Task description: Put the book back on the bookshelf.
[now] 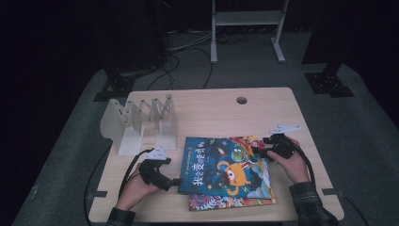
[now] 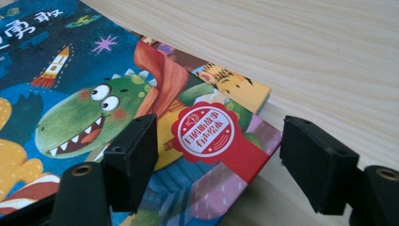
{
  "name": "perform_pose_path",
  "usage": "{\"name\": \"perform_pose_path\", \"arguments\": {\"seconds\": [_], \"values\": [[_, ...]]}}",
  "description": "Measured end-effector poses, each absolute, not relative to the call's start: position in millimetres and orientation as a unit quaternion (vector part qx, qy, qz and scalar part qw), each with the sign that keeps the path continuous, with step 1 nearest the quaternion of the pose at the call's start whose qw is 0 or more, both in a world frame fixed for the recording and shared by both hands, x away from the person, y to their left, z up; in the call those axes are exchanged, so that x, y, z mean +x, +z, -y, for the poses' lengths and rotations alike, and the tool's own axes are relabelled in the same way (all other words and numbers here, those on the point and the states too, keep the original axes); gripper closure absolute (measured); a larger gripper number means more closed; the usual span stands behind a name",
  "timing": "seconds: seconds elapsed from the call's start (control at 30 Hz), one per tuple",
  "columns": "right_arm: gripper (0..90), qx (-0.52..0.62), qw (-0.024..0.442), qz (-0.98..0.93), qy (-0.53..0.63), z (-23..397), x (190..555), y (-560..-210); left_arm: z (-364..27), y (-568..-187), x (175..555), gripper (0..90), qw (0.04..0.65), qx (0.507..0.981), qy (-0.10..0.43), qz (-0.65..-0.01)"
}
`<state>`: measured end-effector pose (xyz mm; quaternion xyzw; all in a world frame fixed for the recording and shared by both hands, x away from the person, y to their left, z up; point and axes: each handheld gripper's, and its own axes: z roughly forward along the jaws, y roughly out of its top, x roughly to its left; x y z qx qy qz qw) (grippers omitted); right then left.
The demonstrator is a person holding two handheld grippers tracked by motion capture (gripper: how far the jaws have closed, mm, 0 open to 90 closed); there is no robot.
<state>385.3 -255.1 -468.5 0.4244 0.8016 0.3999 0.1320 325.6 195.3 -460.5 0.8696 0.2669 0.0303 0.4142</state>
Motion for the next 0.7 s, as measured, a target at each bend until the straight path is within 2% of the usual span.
{"name": "perform_pose_path", "arguments": {"seconds": [0.7], "values": [[27.5, 0.392, 0.132, -0.820, 0.395, 219.8, 377.4, -465.7, -202.2, -462.8, 326.1, 0.0, 0.410, 0.868, 0.028, -0.280]]}}
